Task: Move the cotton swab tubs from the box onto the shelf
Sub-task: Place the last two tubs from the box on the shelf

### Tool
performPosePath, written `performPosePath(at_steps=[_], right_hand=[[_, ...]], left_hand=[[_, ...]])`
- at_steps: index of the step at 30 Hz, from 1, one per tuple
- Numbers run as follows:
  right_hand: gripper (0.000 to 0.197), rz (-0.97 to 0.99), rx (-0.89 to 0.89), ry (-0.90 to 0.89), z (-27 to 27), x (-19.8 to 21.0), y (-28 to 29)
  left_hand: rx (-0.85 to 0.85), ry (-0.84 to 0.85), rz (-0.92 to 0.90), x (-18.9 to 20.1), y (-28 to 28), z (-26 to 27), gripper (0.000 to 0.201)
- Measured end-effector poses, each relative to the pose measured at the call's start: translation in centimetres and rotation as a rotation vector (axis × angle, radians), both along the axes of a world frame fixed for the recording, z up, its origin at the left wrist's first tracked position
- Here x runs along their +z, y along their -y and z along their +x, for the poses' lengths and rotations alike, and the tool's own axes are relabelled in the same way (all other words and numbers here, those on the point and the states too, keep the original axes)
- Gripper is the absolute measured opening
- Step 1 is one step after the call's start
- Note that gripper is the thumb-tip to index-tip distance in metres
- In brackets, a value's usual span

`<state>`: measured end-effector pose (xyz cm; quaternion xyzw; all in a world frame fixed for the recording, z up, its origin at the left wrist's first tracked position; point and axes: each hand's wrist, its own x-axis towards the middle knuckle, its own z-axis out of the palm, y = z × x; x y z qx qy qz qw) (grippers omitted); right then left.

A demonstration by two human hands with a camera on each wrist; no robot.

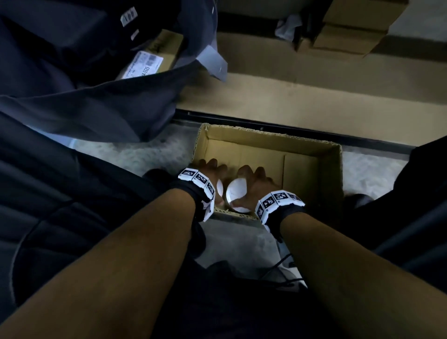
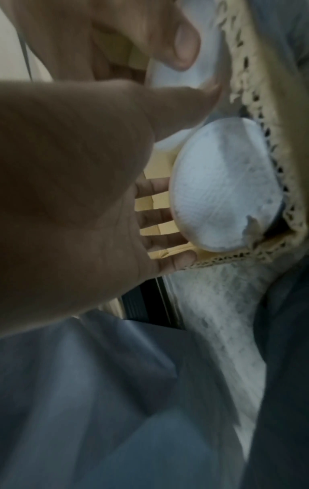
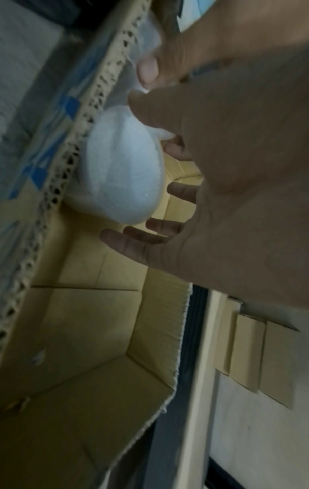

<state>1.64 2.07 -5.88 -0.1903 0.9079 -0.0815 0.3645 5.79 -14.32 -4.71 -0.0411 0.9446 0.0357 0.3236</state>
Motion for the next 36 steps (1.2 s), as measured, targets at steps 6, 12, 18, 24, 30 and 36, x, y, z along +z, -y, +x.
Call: performPosePath(at_steps=[6, 12, 18, 24, 30, 36], right_hand=[[0.089, -0.028, -0.042, 0.023, 0.8, -0.8, 0.6], [0.077, -0.039, -0.048, 0.040, 0.7, -1.2, 0.9], [0.066, -0.048, -0.081, 0.025, 0.7, -0.8, 0.9], [0.073, 0.035, -0.141, -0.005, -0.2, 0.1, 1.2], [0.095, 0.002, -0.122, -0.015, -1.6, 3.0, 0.8], [0.102, -0.118, -0.065, -0.183, -2.4, 7.6, 0.4]], left_hand=[[0.040, -0.077, 0.007, -1.6, 0.0, 0.7, 0.082], [0.063, -0.084, 0.068, -2.2, -0.1, 0.8, 0.076], [0.095, -0.098, 0.100, -1.7, 0.1, 0.9, 0.061], [0.104, -0.072, 0.093, 0.1, -0.5, 0.1, 0.071], [0.076, -0.083, 0.074, 3.3, -0.3, -1.1, 0.070], [0.049, -0.184, 0.094, 7.8, 0.4, -2.0, 0.068]])
